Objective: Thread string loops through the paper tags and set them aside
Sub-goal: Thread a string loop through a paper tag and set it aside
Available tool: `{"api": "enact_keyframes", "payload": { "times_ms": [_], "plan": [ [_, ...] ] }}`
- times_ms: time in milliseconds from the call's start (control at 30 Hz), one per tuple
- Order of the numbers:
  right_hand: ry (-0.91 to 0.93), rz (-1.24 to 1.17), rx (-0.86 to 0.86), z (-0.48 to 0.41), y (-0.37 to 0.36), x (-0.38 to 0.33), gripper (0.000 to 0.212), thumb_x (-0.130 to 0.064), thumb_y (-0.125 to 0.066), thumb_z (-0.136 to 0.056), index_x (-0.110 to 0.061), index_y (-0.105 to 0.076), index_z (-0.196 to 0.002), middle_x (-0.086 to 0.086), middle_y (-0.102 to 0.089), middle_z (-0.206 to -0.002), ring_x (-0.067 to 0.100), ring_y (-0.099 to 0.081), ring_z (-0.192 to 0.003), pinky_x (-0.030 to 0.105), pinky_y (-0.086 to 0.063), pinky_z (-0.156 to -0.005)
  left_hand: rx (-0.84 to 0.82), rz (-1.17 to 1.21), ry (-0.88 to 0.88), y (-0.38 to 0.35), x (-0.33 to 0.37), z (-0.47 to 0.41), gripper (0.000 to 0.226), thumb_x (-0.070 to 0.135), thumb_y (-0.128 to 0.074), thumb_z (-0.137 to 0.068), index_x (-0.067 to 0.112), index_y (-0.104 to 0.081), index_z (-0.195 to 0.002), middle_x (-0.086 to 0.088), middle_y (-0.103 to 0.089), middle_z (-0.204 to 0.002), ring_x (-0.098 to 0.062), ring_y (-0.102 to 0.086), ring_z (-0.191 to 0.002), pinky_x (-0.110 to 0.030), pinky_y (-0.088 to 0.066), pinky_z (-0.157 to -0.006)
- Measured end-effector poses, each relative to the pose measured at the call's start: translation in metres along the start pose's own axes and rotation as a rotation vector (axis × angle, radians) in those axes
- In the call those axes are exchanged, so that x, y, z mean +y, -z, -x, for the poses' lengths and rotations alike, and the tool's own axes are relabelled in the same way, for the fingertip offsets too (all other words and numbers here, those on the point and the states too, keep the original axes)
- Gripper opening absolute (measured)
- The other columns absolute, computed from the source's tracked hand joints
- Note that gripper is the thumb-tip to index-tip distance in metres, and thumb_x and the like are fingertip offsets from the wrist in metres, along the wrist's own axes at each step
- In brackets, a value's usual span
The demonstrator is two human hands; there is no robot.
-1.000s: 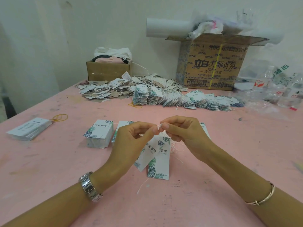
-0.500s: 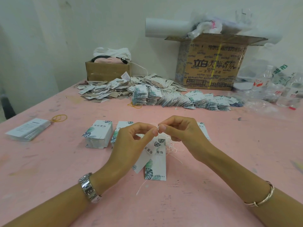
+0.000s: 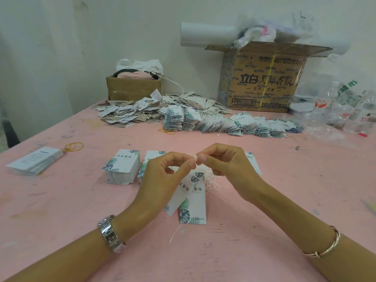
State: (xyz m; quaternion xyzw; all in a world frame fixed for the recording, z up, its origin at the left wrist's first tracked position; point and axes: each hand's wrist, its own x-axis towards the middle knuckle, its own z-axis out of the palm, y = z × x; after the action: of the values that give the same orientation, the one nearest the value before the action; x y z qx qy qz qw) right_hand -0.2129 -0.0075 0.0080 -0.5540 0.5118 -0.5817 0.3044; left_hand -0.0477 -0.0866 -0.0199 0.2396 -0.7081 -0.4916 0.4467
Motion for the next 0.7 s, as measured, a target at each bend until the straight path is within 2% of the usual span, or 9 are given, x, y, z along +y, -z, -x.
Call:
{"api": "enact_keyframes", "payload": {
  "times_ms": [133, 233, 400, 600, 700],
  "plan": [
    [-0.006, -0.011, -0.007, -0.0005, -0.0013, 0.0005, 0.015, -0.021, -0.072, -0.081, -0.008, -0.072, -0.087, 0.003, -0.071, -0.075, 0.003, -0.047, -0.055, 0.018, -0.034, -0.053, -0.005, 0.002, -0.021, -0.0004, 0.0000, -0.0004, 0.018, 0.043, -0.071, -0.080, 0.027, -0.075, -0.088, 0.011, -0.076, -0.088, -0.001, -0.066, -0.075, -0.016, -0.047, -0.063],
    [-0.021, -0.052, -0.003, -0.0005, -0.0015, -0.0002, 0.021, -0.023, -0.071, -0.079, -0.005, -0.071, -0.089, 0.002, -0.070, -0.074, 0.002, -0.043, -0.051, 0.015, -0.033, -0.050, -0.007, -0.006, -0.033, -0.0008, -0.0001, -0.0004, 0.010, 0.035, -0.071, -0.085, 0.025, -0.074, -0.087, 0.011, -0.075, -0.087, 0.001, -0.065, -0.073, -0.014, -0.044, -0.062],
    [-0.017, -0.049, -0.006, -0.0002, -0.0021, -0.0006, 0.023, -0.022, -0.071, -0.080, -0.002, -0.070, -0.091, 0.002, -0.070, -0.074, 0.002, -0.044, -0.051, 0.014, -0.034, -0.050, -0.010, 0.002, -0.022, -0.0011, 0.0024, 0.0003, 0.008, 0.030, -0.072, -0.087, 0.023, -0.074, -0.087, 0.009, -0.075, -0.089, -0.004, -0.066, -0.076, -0.026, -0.046, -0.069],
    [0.048, 0.025, -0.016, 0.0017, -0.0025, -0.0005, 0.009, -0.016, -0.072, -0.085, -0.007, -0.072, -0.087, 0.008, -0.072, -0.079, 0.003, -0.048, -0.059, 0.015, -0.036, -0.055, 0.004, -0.016, -0.031, -0.0016, 0.0044, 0.0021, 0.010, 0.032, -0.071, -0.086, 0.023, -0.073, -0.087, 0.011, -0.075, -0.086, 0.001, -0.064, -0.073, -0.026, -0.042, -0.070],
    [0.056, 0.042, 0.002, 0.0014, -0.0034, 0.0007, 0.005, -0.015, -0.073, -0.084, -0.010, -0.072, -0.084, 0.002, -0.069, -0.075, 0.007, -0.046, -0.062, 0.013, -0.037, -0.057, 0.000, -0.103, -0.073, -0.0002, 0.0044, 0.0025, 0.008, 0.034, -0.071, -0.086, 0.026, -0.072, -0.084, 0.018, -0.073, -0.084, 0.003, -0.063, -0.079, -0.025, -0.042, -0.076]
  ]
}}
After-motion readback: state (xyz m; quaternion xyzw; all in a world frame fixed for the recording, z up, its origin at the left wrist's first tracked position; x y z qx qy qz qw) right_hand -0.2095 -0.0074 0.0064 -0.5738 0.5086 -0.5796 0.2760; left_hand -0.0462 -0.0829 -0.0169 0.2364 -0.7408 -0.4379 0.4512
